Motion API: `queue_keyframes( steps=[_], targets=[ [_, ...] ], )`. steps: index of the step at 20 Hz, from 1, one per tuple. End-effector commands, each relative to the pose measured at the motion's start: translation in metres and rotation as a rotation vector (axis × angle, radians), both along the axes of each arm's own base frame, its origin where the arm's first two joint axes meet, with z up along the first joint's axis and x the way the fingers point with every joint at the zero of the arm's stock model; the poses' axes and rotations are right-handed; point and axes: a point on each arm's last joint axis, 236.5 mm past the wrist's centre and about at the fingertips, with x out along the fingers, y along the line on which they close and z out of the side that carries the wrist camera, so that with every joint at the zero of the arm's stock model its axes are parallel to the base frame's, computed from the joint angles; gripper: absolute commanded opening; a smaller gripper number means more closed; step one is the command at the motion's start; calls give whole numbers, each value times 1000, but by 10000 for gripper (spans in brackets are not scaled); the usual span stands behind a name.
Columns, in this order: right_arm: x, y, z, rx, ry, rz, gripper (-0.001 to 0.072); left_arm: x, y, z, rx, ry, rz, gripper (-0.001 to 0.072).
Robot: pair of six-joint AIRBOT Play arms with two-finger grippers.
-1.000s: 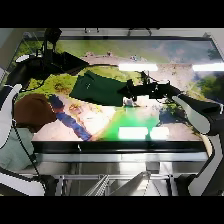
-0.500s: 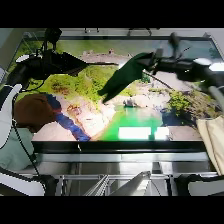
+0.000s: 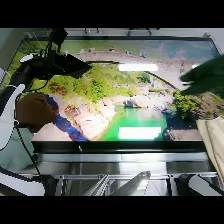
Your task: Fold the shirts.
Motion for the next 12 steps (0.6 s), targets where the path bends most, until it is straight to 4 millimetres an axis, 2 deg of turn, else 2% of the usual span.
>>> queue_keyframes(
  steps=[1, 3, 4, 6, 9, 12],
  targets=[
    [-37, -111, -29, -59, 72, -265, 24, -9, -10, 0, -1, 1, -37, 6],
    [-38, -135, -62, -11, 129, -278, 25, -13, -16, 0, 0, 1, -53, 6],
    [-37, -137, -79, 11, 159, -258, 24, -16, -19, 0, 0, 1, -62, 6],
    [-39, -130, -99, 56, 210, -204, 24, -20, -25, 0, 0, 1, -77, 6],
    [-46, -112, -98, 104, 244, -165, 24, -25, -31, 0, 0, 1, -94, 6],
    [-62, -80, -79, 120, 269, -100, 24, -27, -33, 0, -2, -5, -100, 6]
  ],
)
